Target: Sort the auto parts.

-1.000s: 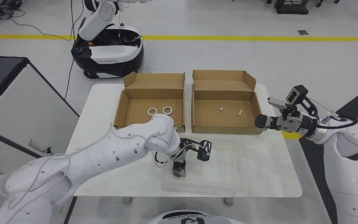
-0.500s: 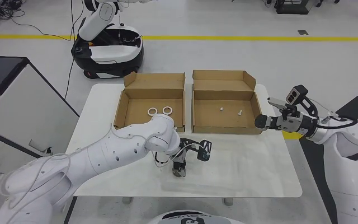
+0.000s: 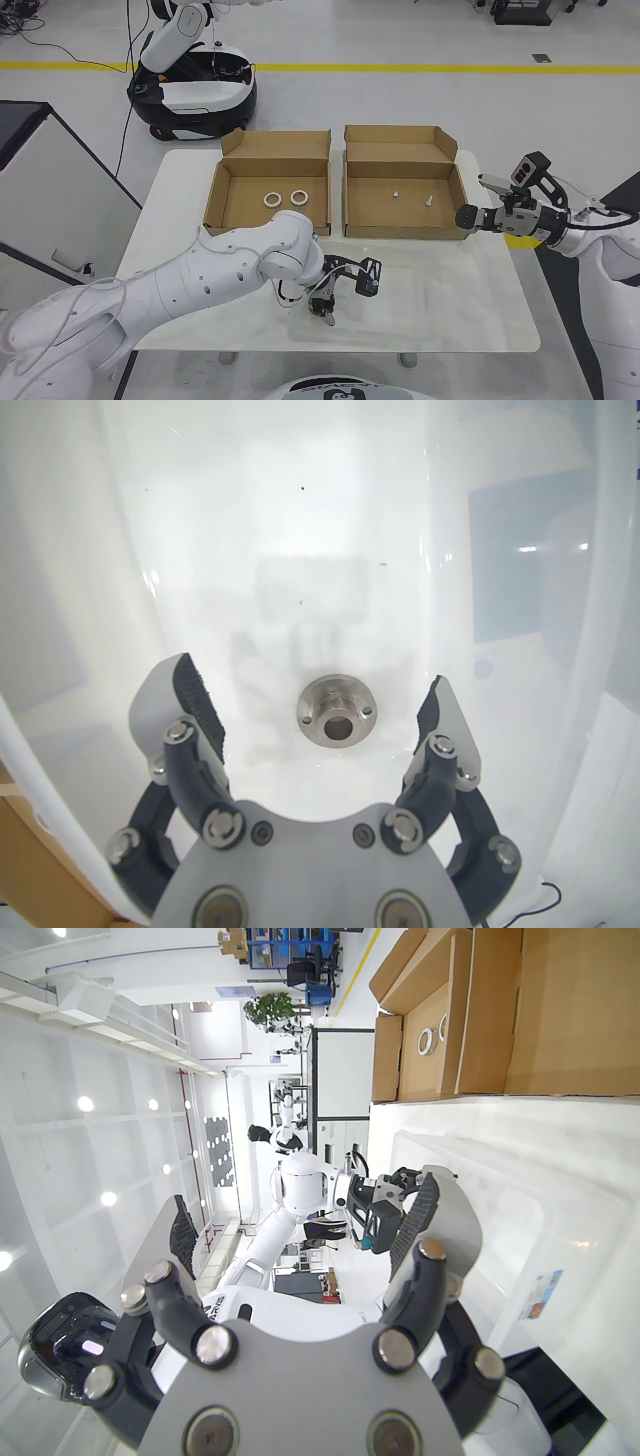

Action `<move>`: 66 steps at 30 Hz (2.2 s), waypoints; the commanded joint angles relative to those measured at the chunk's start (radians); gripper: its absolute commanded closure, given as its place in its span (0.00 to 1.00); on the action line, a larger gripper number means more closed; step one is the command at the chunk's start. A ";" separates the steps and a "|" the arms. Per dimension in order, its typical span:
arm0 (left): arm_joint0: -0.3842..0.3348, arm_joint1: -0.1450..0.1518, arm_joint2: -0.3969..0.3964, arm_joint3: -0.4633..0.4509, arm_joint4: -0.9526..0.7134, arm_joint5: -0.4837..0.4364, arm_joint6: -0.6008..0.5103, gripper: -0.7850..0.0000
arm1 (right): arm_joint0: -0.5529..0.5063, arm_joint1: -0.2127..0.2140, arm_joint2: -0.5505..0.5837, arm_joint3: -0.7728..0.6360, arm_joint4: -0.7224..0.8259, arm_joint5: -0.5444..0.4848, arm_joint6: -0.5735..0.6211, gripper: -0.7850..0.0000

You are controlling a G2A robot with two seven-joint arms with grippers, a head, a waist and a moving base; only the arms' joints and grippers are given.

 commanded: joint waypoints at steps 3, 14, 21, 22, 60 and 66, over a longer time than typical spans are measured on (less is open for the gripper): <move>0.001 0.005 0.002 -0.018 -0.010 0.039 -0.039 0.00 | 0.000 0.000 0.000 0.000 0.000 0.000 0.000 0.00; 0.014 0.021 0.010 -0.045 -0.009 0.062 -0.062 0.41 | 0.000 0.000 0.000 0.000 0.000 0.000 0.000 0.00; 0.021 0.029 0.005 -0.050 -0.006 0.061 -0.062 0.53 | 0.000 0.000 0.000 0.000 0.000 0.000 0.000 0.00; 0.022 0.030 0.004 -0.052 -0.004 0.062 -0.062 0.53 | 0.000 0.000 0.000 0.000 0.000 0.000 0.000 0.00; 0.036 0.022 -0.002 -0.061 0.066 0.122 -0.093 0.83 | 0.000 0.000 0.000 0.000 0.000 0.000 0.000 0.00; 0.039 0.018 -0.008 -0.056 0.071 0.118 -0.090 0.78 | 0.000 0.000 0.000 0.000 0.000 0.000 0.000 0.00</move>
